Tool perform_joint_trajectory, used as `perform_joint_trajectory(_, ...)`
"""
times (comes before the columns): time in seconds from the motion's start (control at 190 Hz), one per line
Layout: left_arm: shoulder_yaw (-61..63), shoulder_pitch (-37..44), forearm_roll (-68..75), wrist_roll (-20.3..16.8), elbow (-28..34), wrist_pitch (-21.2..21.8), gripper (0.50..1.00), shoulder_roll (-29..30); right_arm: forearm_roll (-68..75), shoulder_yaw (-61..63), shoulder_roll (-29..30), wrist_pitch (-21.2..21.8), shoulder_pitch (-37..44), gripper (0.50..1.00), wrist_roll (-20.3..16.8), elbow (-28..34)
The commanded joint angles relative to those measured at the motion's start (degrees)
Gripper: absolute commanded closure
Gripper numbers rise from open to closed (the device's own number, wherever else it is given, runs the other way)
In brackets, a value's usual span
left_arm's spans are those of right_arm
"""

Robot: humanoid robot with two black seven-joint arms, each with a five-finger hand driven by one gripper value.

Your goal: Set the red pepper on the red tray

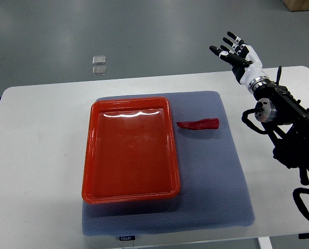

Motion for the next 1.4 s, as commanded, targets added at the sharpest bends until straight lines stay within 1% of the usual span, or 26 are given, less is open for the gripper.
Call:
perform_joint_trajectory(0.0,0.03,-0.06,0.02,-0.44,0.0,0.09,0.5,0.0,-0.06,0.0,0.0,-0.02,0.02,0.587,0.0,-0.01)
perform_joint_trajectory(1.112,-0.67,0.11,0.02,-0.44,0.0,0.09,0.5,0.0,-0.15,-0.09,-0.18,0.51,-0.15,0.585,-0.09,-0.09)
perform_joint_trajectory(1.397,-0.67,0.11,0.02,-0.44,0.0,0.09,0.5,0.0,-0.15,-0.18,-1.5,0.51,-0.15,0.585,-0.09,-0.01)
